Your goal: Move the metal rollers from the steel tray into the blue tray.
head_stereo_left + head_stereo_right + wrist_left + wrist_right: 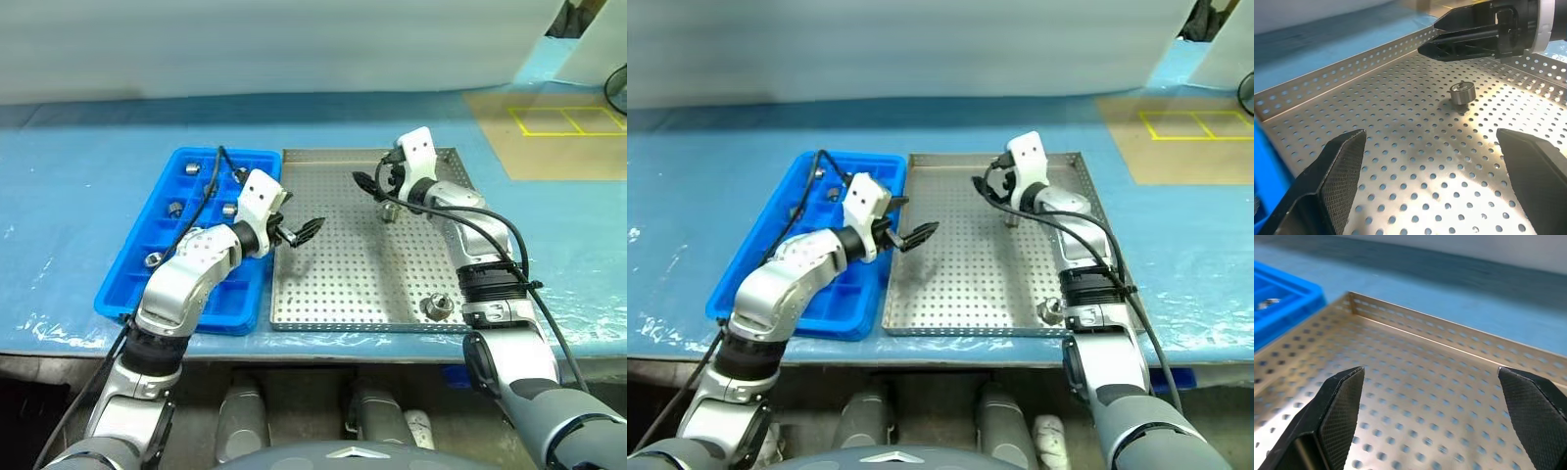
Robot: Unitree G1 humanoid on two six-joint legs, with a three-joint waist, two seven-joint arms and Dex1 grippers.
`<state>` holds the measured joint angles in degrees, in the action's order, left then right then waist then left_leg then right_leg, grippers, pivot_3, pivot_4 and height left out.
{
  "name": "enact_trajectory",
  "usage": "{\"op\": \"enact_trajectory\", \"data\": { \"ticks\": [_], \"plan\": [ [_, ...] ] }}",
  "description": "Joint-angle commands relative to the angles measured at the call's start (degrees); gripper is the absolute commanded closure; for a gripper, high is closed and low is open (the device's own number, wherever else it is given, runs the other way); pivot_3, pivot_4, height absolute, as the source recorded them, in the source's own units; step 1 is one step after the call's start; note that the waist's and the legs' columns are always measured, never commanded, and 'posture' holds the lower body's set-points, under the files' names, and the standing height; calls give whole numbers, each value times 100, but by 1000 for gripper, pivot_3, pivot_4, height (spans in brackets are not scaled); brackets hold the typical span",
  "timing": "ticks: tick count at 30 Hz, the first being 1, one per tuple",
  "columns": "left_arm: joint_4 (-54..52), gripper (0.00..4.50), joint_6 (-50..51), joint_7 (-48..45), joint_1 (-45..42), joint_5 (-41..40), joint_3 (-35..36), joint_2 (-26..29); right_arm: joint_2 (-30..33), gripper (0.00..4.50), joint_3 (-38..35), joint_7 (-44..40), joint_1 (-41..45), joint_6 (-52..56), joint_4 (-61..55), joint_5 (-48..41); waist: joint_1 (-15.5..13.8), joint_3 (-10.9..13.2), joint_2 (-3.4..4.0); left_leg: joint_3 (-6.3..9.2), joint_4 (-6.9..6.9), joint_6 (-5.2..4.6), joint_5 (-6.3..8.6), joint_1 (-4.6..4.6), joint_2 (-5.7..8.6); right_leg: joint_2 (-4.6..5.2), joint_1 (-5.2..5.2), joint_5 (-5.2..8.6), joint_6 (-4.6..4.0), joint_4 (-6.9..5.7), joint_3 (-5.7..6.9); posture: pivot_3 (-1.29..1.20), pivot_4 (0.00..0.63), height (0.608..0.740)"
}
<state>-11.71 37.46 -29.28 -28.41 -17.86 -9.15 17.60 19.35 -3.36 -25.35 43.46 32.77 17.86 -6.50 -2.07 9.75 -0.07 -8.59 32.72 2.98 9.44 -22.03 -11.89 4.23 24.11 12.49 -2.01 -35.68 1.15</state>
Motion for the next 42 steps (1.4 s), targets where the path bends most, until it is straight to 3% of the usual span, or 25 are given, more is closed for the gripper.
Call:
{"op": "enact_trajectory", "data": {
  "ticks": [1,7,16,19,24,26,33,42],
  "plan": [
    [233,0,-251,-142,-300,81,-93,-111,78,30,-164,283,-42,293,-33,-2,23,0,0,-1,1,-1,1,0,0,-1,0,0,0,0,-1,-188,150,740],
    [326,0,-332,-347,-297,140,-275,-145,59,30,-163,164,-268,804,-145,-243,84,0,0,-3,3,-11,3,-3,0,-1,0,0,-1,3,-3,-195,150,740],
    [141,0,-285,-323,-118,175,-283,-217,-15,30,-58,87,-381,695,166,-229,90,0,0,-6,7,-13,4,0,-2,0,-1,-3,-6,0,-3,-163,150,740],
    [120,0,-278,-293,-73,186,-242,-195,-30,644,36,4,-383,577,378,-171,88,0,0,-7,7,-13,4,-1,-2,1,-1,-3,-6,1,-3,-154,150,740],
    [63,0,-264,-254,-31,199,-190,-146,-164,2388,57,-62,-371,400,624,-218,86,0,0,-7,7,-15,5,-1,-2,2,-1,-3,-6,2,-3,-136,150,740],
    [17,0,-242,-220,-4,201,-150,-128,-189,2887,74,-63,-345,285,671,-189,86,0,0,-7,6,-15,5,-1,-3,2,-1,-3,-7,2,-2,-127,150,740],
    [-352,0,-4,-28,216,181,31,6,-353,2882,138,-271,-275,-211,426,-298,82,0,0,-8,6,-15,5,-1,-4,2,0,-2,-7,2,-1,-76,150,740],
    [-1795,0,920,704,1044,51,560,144,-935,2882,606,-1036,256,-423,-23,-537,-2,1,1,-7,-5,-24,11,-4,-9,2,2,-1,-8,13,9,56,150,740]
  ]
}}
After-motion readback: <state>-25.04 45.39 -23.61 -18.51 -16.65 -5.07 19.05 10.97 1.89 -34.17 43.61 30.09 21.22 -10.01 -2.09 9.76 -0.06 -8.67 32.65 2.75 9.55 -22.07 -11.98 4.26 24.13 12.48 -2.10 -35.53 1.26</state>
